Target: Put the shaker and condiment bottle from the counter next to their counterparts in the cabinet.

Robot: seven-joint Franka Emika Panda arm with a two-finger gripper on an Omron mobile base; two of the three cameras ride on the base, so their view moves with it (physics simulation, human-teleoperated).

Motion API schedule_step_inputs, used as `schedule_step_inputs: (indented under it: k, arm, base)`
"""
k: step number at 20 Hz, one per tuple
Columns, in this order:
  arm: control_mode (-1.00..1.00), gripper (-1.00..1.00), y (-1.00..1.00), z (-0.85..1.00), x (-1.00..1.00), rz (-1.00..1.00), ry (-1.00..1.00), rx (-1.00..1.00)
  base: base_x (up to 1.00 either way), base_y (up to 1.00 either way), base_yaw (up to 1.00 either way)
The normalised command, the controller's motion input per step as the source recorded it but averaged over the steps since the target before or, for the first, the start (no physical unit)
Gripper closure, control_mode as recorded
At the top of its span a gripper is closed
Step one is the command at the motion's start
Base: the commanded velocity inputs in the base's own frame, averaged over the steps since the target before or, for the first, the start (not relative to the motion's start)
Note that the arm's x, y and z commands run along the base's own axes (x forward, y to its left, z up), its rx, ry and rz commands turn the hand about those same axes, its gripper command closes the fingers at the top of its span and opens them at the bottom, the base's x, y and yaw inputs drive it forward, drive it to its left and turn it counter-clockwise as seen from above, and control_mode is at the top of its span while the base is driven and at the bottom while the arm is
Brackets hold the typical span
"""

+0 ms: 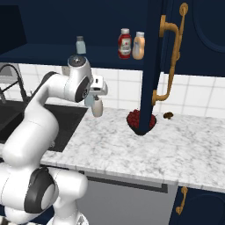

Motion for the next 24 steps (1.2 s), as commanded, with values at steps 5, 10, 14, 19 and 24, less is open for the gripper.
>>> schedule_step_inputs:
  k: [5,10,14,19,24]
  arm:
    - [-1.00,1.00,0.03,0.59,0.00,0.11,-0.17,0.00]
    - [-1.00,1.00,0.07,0.52,-0.07,0.08,-0.25,-0.01]
    - [-1.00,1.00,0.13,0.48,-0.17,0.06,-0.27,-0.05]
    - [-1.00,1.00,0.15,0.32,-0.08,0.03,-0.18,-0.13]
    - [-1.00,1.00,0.15,0.45,0.00,0.01,-0.05,-0.03]
  base:
    - [0.00,0.00,0.00]
    - [0.00,0.00,0.00]
    - [0.00,0.00,0.00]
    - [0.00,0.00,0.00]
    - [0.00,0.00,0.00]
